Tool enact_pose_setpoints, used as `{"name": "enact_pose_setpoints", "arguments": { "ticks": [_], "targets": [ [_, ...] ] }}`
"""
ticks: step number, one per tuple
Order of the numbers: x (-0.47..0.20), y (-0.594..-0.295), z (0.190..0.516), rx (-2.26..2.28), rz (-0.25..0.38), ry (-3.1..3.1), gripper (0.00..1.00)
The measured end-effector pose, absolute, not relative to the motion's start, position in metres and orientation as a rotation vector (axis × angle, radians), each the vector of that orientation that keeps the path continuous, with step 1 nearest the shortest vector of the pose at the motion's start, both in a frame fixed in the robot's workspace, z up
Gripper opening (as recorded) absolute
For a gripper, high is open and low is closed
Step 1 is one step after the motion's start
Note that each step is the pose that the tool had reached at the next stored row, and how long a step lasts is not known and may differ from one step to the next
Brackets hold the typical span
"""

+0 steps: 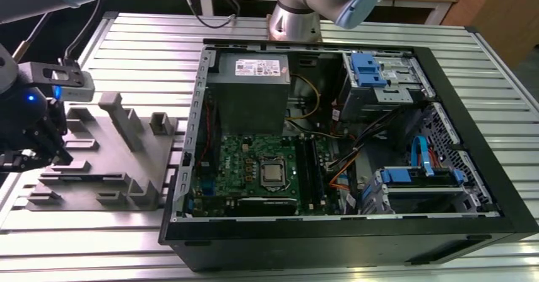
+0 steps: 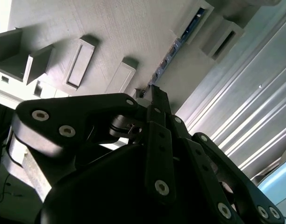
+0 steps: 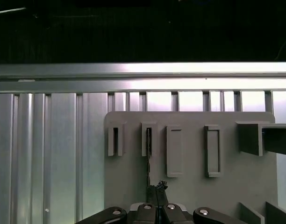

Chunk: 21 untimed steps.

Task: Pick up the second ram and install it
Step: 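Pick up the second ram and move it above second insertion slot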

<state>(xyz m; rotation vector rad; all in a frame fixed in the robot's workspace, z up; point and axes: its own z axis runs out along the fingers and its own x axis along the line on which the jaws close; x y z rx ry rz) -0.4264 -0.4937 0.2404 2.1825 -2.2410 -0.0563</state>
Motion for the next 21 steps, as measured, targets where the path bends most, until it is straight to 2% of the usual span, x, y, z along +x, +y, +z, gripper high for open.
{"name": "enact_pose_setpoints", "arguments": {
  "ticks": [21],
  "targets": [
    [-0.426, -0.496, 0.225, 2.173, -0.056, -2.250, 0.07]
  ]
}}
